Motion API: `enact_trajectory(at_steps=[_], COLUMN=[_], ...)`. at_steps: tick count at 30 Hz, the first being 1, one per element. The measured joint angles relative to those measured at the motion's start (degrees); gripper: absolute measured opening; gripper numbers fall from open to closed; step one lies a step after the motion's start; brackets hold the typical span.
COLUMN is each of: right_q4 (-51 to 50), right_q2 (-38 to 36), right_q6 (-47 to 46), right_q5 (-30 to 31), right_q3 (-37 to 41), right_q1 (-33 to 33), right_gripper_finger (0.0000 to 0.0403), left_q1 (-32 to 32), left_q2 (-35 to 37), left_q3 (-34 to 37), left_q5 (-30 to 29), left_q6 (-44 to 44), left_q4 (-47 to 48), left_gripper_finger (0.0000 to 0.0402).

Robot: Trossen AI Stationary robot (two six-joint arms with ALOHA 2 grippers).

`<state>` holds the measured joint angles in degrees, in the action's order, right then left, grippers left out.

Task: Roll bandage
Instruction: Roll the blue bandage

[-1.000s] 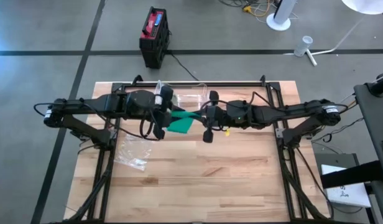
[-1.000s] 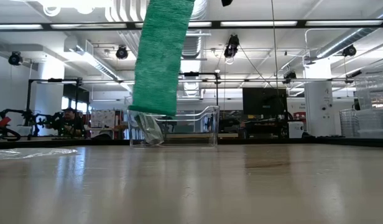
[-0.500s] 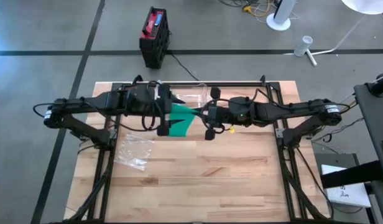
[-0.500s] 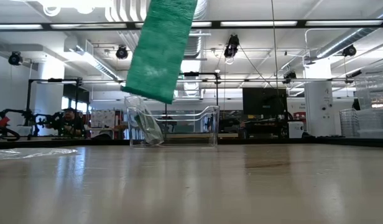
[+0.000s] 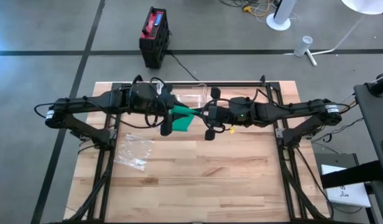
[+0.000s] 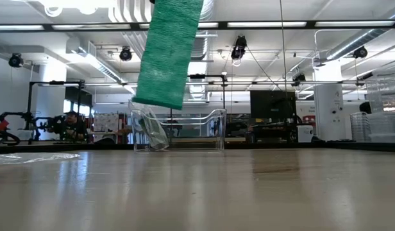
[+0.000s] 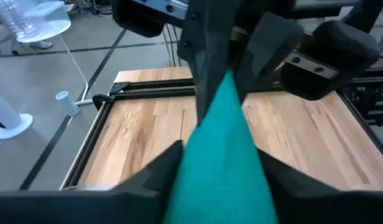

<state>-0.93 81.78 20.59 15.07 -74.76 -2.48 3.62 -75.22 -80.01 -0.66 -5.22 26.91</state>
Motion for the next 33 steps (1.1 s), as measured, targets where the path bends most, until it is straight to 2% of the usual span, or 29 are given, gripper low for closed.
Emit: enact_trajectory(at_steps=[5,8,17,22,28,33], right_q4=[0.62,1.07,2.58,3.17,3.78,6.45], right_q2=[0.00,0.00,0.00,0.00,0.22,1.34], right_q6=[1.03,2.23,5.04,9.47,21.13,32.13], right_q5=[0.84,1.44,2.31,3.16,8.35,14.49], right_q3=[0.00,0.00,-0.61,-0.61,-0.61,-0.61], right_q1=[-0.04,-0.07,-0.66,-1.27,-2.67,-4.09], right_gripper_finger=[0.0007,0.0007,0.0007,0.0007,0.0007,0.0007], left_q1=[0.35,0.48,0.63,0.67,1.29,2.71], left_q2=[0.05,0.09,0.15,0.15,0.15,0.15], left_q3=[0.00,0.00,0.00,0.66,0.66,0.66], left_q5=[2.16,2.88,4.03,7.13,9.69,13.06], left_q6=[2.74,4.02,5.98,6.91,14.08,21.26], left_q4=[-0.34,-0.39,-2.06,-3.98,-4.51,-4.87], left_gripper_finger=[0.0025,0.0017,0.0108,0.0167,0.0227,0.0245])
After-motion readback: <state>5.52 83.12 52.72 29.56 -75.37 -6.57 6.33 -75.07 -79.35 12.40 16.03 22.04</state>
